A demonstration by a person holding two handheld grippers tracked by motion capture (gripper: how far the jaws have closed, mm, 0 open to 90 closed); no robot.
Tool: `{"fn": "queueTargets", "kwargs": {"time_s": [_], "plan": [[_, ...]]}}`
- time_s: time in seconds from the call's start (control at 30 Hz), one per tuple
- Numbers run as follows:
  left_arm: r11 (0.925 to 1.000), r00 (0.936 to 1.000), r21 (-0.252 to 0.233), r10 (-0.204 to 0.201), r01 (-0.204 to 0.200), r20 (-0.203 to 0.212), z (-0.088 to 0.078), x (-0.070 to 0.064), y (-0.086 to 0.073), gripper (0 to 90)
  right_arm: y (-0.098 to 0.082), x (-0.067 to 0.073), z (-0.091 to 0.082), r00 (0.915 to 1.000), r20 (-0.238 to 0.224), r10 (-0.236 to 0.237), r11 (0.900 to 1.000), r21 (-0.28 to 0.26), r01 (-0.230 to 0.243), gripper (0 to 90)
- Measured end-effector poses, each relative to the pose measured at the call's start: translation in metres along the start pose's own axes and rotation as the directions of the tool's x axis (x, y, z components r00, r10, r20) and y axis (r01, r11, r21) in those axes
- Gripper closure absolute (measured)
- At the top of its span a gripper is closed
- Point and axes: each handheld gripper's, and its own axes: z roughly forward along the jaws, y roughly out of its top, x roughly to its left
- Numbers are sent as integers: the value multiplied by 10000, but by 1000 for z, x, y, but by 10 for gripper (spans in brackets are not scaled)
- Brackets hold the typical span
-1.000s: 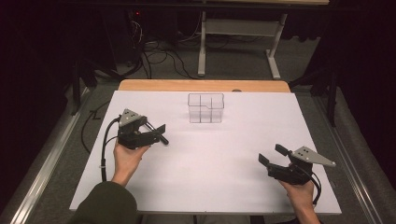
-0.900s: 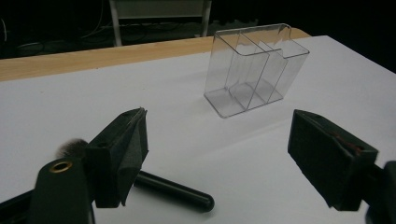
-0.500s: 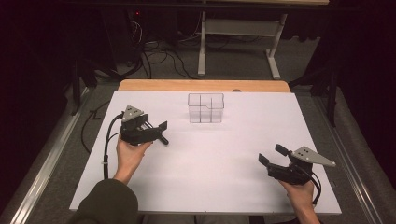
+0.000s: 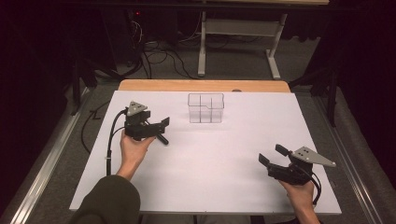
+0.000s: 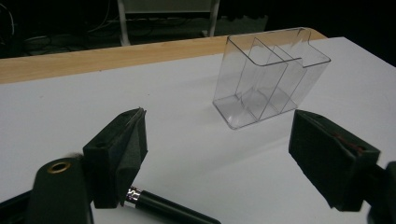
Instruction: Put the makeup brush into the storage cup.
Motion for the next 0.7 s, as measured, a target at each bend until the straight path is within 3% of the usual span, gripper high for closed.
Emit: {"fn": "queueTargets", "kwargs": {"time_s": [0.47,0.7], "plan": [[9997,9999,231,127,-126,-4,4,-1,4,198,0,0,1,10000,-2,11,10000,12,-11,228],[9969,9995,791,56,-32,-296,6,-1,8,193,0,0,0,10000,-3,78,10000,34,-78,228]]}}
